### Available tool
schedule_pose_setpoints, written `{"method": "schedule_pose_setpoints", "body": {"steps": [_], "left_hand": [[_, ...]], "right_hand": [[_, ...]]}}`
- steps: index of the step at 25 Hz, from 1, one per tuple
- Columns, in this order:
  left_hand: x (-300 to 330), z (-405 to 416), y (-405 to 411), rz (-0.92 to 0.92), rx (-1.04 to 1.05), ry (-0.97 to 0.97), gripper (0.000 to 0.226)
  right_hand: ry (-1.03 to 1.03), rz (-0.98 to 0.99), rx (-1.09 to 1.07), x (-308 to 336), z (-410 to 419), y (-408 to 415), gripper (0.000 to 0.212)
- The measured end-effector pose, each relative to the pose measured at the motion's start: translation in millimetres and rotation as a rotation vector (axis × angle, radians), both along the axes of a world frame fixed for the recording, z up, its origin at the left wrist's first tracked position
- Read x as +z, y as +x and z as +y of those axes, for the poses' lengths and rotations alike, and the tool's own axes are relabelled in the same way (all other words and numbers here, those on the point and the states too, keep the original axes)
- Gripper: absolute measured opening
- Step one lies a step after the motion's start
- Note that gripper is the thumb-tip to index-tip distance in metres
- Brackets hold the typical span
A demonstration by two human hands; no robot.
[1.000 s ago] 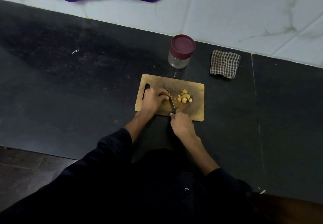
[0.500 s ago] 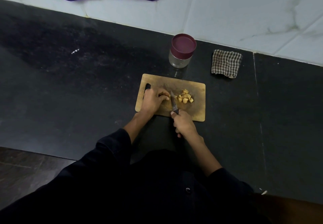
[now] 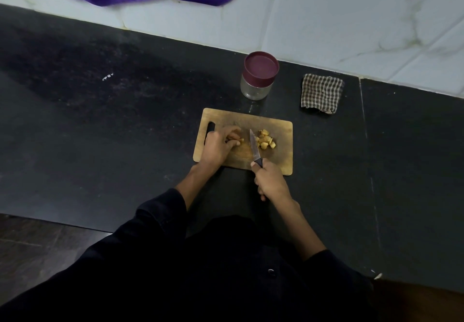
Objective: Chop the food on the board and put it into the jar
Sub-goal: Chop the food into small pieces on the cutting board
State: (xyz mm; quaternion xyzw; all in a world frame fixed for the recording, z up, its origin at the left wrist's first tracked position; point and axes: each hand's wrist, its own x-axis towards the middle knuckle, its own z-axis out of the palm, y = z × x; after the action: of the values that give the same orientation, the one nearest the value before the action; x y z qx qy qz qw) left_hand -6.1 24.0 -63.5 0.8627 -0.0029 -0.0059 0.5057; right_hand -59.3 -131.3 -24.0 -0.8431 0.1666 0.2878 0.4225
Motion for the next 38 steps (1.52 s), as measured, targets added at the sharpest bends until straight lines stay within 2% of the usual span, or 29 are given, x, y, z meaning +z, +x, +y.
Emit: {"method": "schedule_pose_setpoints", "body": {"steps": [4,10,26,38], "left_hand": [[4.4,-1.5,1.3,0.024,0.027,-0.007,0.047],[1.5,-1.6,1.5,0.005,0.049,-0.024,0.043],[-0.6,-1.9,5.7,0.014,0.080,-0.069,0.031],[0.0,-1.8,6.2,0.011,0.091,-0.066,0.034]], "right_hand": [[-0.175,-0.074,0.167,4.2,9.9,4.3,0.016],[-0.303,-0.139,0.252,-3.5,19.3,5.6,0.026],[-0.366,-0.204,0.308,1.0,23.4,15.3,0.021],[-0.373,-0.084,0.341,17.9,23.3,31.6,0.025]]}}
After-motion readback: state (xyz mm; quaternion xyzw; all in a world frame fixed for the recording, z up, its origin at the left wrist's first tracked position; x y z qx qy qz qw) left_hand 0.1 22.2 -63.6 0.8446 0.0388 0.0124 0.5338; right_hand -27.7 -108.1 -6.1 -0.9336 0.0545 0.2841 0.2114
